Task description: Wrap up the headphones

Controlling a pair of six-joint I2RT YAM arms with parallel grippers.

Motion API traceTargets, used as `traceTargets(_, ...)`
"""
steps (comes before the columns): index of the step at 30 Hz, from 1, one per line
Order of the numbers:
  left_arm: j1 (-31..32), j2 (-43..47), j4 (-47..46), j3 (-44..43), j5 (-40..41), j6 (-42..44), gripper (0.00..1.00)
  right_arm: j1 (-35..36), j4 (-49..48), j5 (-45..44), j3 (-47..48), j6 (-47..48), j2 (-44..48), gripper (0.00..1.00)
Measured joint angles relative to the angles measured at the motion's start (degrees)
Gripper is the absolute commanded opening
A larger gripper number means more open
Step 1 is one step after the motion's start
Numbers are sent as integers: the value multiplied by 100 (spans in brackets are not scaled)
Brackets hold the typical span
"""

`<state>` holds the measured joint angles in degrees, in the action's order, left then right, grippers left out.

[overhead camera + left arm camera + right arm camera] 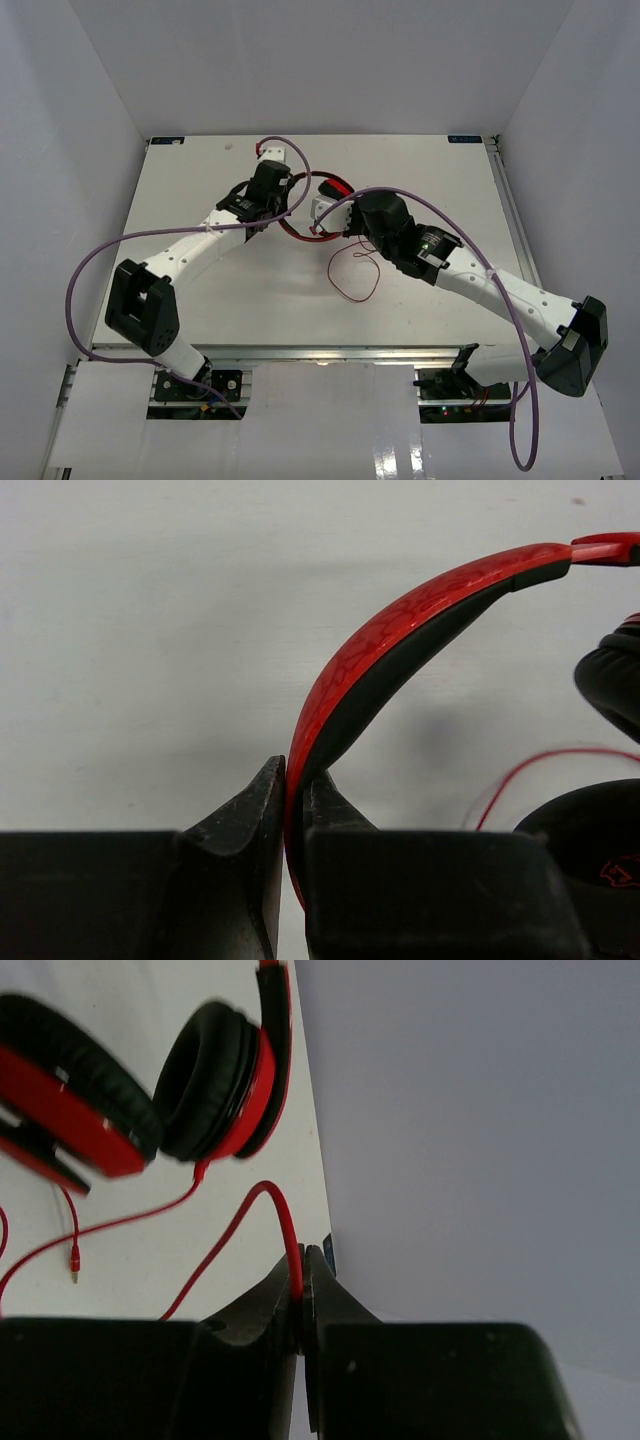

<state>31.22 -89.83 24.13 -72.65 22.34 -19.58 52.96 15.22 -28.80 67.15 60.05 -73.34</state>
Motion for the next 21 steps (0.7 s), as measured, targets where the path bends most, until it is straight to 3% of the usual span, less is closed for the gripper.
traceTargets(13,151,884,-1205,1310,-2407,752,0,-283,-135,1426,46,53,378,8)
traceTargets(17,162,1195,-1282,1705,-2373,1013,0,-646,-89,1624,125,26,421,8)
traceTargets(21,160,1360,-1219,1915,-1686,1281,0,-825,197,2023,414,-156,518,8)
